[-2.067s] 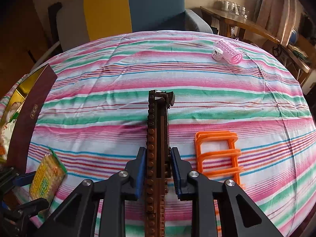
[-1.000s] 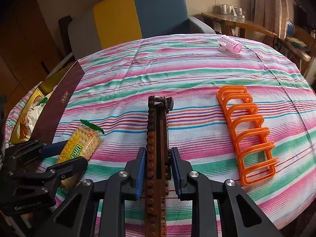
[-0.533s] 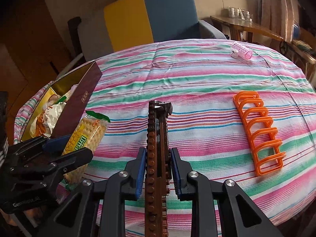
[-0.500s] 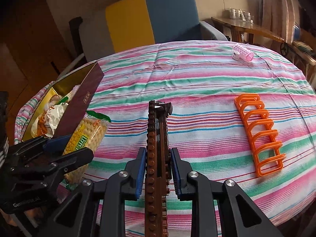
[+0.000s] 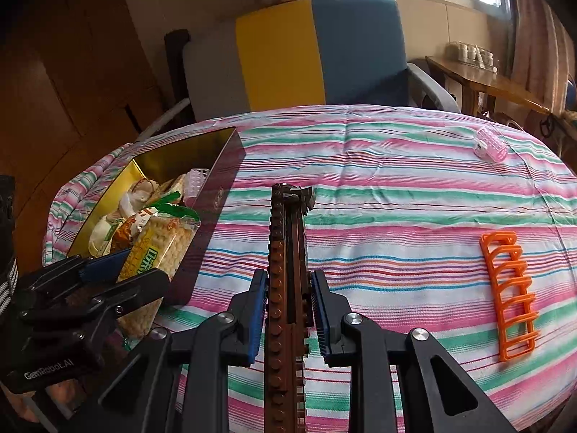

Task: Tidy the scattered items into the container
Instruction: 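Carry the cracker pack in the left tool and the comb in the right tool into the tray, then open both tools over the tray and swing them back toward the table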

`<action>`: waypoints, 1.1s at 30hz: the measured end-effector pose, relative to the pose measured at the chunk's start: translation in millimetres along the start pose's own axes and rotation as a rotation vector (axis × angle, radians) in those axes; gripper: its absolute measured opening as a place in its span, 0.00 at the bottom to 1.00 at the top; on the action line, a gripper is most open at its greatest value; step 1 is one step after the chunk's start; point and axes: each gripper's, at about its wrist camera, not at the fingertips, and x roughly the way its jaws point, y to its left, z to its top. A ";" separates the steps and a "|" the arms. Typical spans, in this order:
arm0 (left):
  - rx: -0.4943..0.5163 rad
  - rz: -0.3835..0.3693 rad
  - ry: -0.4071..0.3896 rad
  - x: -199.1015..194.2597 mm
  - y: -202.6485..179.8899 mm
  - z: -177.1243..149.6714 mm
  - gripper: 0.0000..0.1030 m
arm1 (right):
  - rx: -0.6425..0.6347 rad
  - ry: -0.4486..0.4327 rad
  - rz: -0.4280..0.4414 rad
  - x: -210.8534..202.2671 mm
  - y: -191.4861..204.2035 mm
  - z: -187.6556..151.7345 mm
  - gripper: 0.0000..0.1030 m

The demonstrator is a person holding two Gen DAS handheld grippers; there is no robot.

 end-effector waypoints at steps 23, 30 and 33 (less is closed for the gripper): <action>-0.255 0.326 -0.111 -35.7 161.2 15.7 0.50 | -0.234 0.009 0.198 60.1 149.5 58.8 0.24; -0.291 0.388 -0.064 -20.7 183.8 15.9 0.50 | -0.205 0.067 0.165 100.6 164.2 74.0 0.24; -0.318 0.388 -0.037 -14.8 192.3 11.9 0.53 | -0.186 0.097 0.154 112.1 160.6 70.7 0.27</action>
